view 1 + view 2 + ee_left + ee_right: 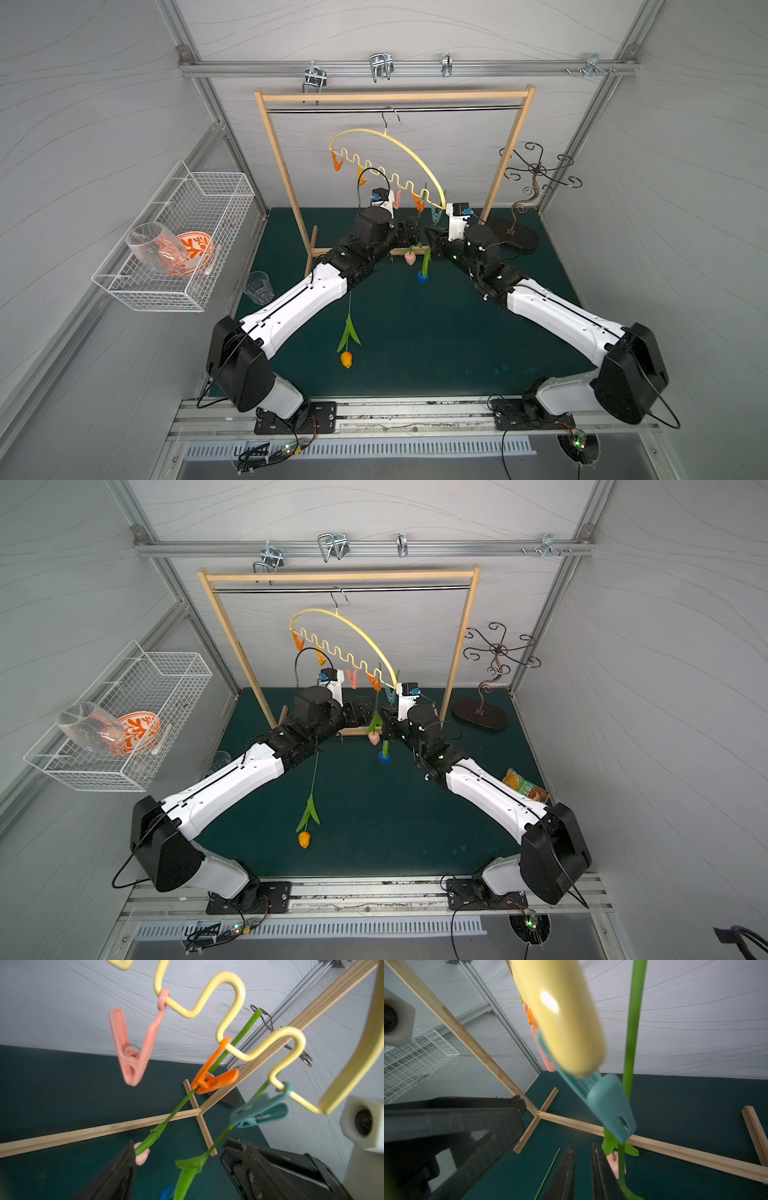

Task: Dry the flowers on a clothes hanger
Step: Clamp the flower onto the hanger, then pick up the flower at the center of the board.

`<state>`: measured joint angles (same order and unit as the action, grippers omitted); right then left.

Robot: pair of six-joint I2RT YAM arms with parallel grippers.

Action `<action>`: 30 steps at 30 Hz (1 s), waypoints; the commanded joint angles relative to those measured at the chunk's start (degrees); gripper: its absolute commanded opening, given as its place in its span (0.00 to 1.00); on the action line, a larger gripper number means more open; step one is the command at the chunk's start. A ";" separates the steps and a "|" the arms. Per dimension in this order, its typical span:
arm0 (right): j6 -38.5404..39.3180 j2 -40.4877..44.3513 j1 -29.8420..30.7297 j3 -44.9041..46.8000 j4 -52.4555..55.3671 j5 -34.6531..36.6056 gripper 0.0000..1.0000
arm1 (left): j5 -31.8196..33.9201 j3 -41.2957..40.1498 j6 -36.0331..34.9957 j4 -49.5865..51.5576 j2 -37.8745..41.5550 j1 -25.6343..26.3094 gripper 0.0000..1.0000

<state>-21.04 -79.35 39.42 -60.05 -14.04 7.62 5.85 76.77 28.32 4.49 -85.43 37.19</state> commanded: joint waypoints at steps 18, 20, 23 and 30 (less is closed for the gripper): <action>3.50 1.61 0.39 -1.56 2.96 3.39 0.19 | 8.37 -24.48 8.40 6.27 21.81 -1.77 0.82; 3.30 1.78 0.46 -1.65 3.54 2.94 0.18 | 6.46 -31.65 14.59 5.46 25.12 -5.49 0.82; 1.93 2.93 1.23 -1.60 5.23 2.93 0.16 | 5.72 -41.44 20.08 2.82 29.86 -10.49 0.82; -2.58 9.48 15.21 -2.71 28.39 27.88 0.23 | 19.37 -47.48 23.30 14.72 34.93 -12.49 0.89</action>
<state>-19.84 -73.06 49.63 -60.69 1.56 21.63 18.39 29.41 48.29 17.52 -52.10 25.08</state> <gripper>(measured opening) 0.214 0.887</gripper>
